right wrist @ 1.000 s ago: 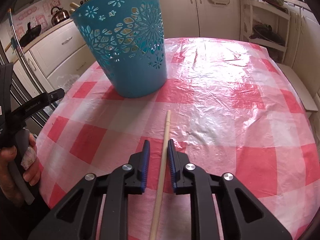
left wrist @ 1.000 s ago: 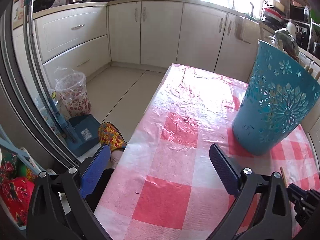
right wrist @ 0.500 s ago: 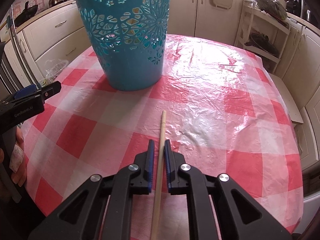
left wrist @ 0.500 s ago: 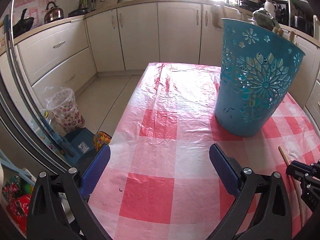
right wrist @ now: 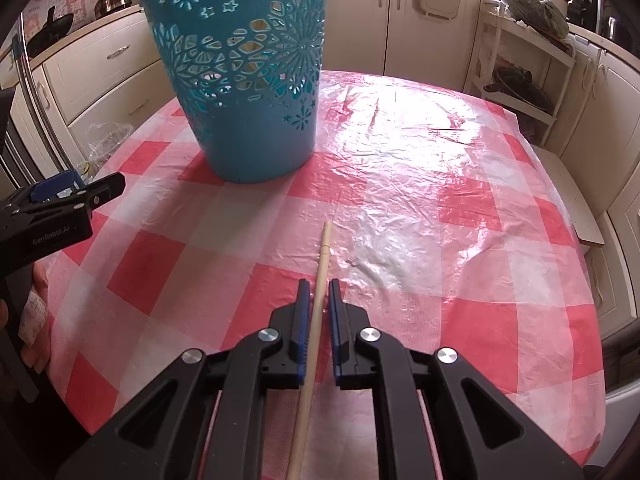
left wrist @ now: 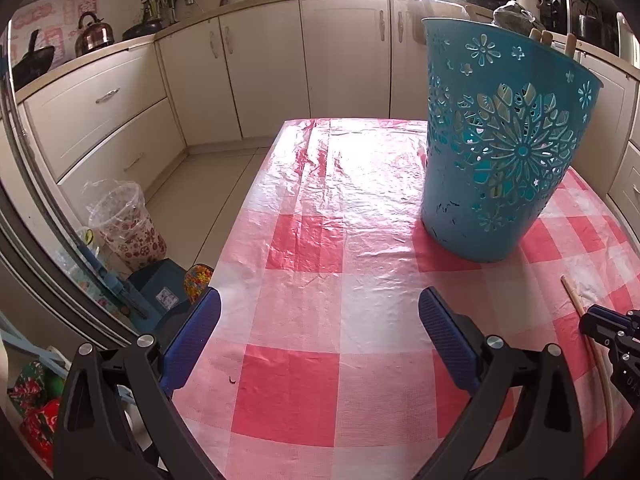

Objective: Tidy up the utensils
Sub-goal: 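Close the right gripper on the last loose wooden stick, then raise the stick over the teal basket and open the right gripper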

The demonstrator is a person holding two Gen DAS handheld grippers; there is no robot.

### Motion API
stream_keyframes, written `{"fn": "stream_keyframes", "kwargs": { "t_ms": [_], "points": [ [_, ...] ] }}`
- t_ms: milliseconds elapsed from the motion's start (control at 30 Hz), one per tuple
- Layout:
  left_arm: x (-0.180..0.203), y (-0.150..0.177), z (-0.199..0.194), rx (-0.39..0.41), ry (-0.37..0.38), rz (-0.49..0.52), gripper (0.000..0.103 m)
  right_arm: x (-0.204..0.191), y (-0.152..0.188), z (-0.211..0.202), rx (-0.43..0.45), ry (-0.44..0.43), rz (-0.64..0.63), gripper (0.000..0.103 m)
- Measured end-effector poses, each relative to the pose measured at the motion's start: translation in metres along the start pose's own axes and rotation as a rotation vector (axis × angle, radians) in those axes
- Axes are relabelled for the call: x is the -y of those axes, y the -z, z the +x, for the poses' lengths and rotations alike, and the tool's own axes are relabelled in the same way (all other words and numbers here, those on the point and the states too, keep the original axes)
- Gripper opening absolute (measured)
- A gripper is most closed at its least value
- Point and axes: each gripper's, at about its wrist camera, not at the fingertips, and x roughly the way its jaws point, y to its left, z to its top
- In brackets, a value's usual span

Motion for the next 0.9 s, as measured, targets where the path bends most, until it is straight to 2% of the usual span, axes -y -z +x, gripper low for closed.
{"fn": "stream_keyframes", "kwargs": {
  "t_ms": [133,233,500,700,900],
  "points": [
    [-0.001,0.000,0.001,-0.006,0.003,-0.001,0.095,0.007,0.003,-0.001,0.021,-0.029,0.042,0.006],
    [-0.001,0.000,0.002,-0.009,0.004,-0.001,0.095,0.021,0.001,-0.004,0.029,-0.125,0.132,0.006],
    [0.000,0.000,0.004,-0.019,0.005,0.002,0.095,0.032,-0.025,-0.057,0.202,-0.332,0.226,0.006],
    [0.001,-0.001,0.006,-0.024,0.000,0.004,0.095,0.031,-0.078,-0.098,0.359,-0.461,0.262,0.006],
    [-0.001,-0.001,0.006,-0.027,0.007,-0.003,0.095,0.016,-0.134,-0.129,0.504,-0.495,0.209,0.006]
  ]
}}
